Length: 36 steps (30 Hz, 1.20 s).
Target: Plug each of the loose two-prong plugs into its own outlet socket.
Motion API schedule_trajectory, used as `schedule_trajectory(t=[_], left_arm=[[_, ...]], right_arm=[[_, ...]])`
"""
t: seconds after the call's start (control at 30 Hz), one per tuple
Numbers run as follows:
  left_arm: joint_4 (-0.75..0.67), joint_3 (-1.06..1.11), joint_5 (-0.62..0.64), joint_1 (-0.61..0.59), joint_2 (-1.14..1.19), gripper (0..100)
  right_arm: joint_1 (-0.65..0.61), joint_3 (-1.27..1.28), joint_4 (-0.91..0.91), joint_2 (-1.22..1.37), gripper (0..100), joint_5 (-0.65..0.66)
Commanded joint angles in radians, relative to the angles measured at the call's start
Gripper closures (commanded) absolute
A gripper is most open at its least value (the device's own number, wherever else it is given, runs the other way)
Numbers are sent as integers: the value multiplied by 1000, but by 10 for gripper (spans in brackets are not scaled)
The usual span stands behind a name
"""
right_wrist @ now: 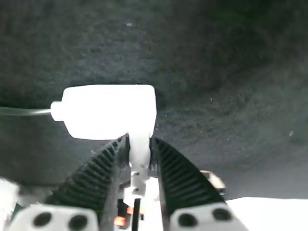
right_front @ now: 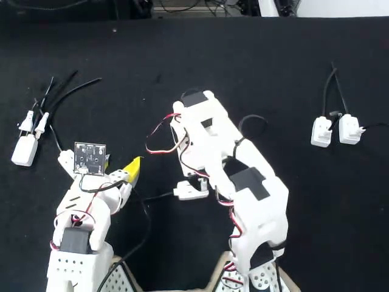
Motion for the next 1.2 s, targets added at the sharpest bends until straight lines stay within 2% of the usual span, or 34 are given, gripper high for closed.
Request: schedule_trajectory(t=[0.0,0.17,0.23,0.37,0.43,0.6,0.77,0.9,1.03,1.17], left_arm=[[-14,8,-6,8,-6,748],[-17,8,-6,8,-6,748],[-17,8,-6,8,-6,748],[-17,8,-6,5,-6,748],[-20,8,-6,4,-6,748],[-21,8,-6,1,-6,748],[-20,2,-6,-7,-6,749],[-21,-28,14,-134,-6,822],[-21,-45,169,-271,-6,858],[-23,-61,270,-380,-6,859]], right_arm=[[75,-35,-5,48,987,170],[94,-99,35,99,969,288],[89,-107,34,87,890,330],[87,-124,26,-22,668,393],[87,-119,18,-119,629,431],[78,-58,-15,-386,628,549],[-31,102,-32,-522,628,781],[-107,209,-117,-532,628,954],[-124,223,-209,-541,624,1062],[-121,254,-239,-532,623,1269]])
